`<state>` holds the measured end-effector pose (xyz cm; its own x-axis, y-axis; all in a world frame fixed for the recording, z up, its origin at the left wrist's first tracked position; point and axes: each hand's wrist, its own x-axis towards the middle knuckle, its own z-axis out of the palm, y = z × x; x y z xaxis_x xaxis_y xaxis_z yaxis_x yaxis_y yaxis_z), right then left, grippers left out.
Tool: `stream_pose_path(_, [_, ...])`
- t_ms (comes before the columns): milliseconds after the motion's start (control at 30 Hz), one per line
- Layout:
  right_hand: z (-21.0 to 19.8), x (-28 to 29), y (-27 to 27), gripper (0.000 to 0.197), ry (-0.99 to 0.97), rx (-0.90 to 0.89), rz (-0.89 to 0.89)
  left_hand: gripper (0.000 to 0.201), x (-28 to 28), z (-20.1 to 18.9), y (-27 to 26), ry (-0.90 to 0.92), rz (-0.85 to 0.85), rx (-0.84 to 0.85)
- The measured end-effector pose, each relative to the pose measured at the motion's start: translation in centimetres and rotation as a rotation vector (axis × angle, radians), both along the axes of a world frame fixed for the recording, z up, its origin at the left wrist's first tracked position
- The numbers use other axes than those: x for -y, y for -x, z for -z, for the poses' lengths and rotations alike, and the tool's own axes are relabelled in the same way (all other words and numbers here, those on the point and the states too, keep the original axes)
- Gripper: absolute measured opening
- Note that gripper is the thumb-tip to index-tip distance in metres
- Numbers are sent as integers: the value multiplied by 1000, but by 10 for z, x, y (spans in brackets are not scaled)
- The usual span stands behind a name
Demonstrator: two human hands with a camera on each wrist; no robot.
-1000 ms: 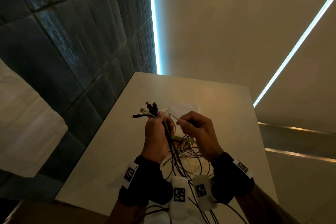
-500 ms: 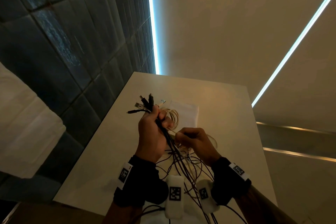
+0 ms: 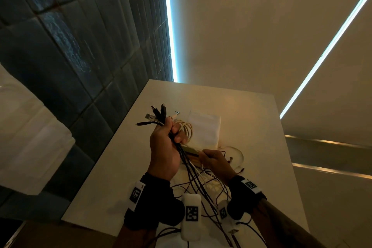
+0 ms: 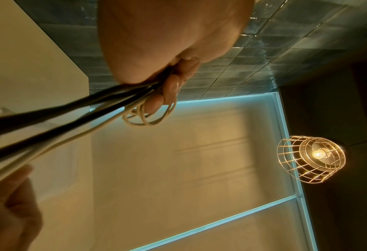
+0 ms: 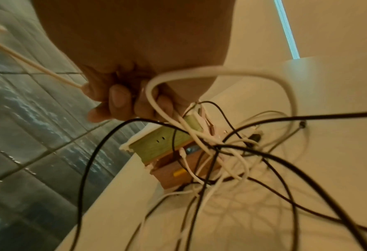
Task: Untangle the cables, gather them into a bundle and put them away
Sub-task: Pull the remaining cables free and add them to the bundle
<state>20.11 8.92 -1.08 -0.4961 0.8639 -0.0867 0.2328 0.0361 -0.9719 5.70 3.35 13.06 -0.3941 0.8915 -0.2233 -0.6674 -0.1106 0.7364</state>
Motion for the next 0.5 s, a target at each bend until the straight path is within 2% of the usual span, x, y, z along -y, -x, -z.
stream_pose_path(133, [27, 1, -12, 37, 66, 46, -9, 28, 2, -1, 5, 14, -24, 1])
stream_pose_path(233, [34, 2, -19, 37, 108, 77, 51, 29, 3, 0, 6, 42, -28, 1])
stream_pose_path(333, [13, 1, -17, 28, 156, -2, 178, 28, 1, 1, 7, 79, -34, -18])
stream_pose_path(400, [-10, -1, -16, 23, 180, -119, 271, 28, 0, 4, 7, 115, -41, -48])
stream_pose_path(500, [-43, -3, -11, 21, 121, -266, 314, 26, -1, 5, 2, 158, -50, -88])
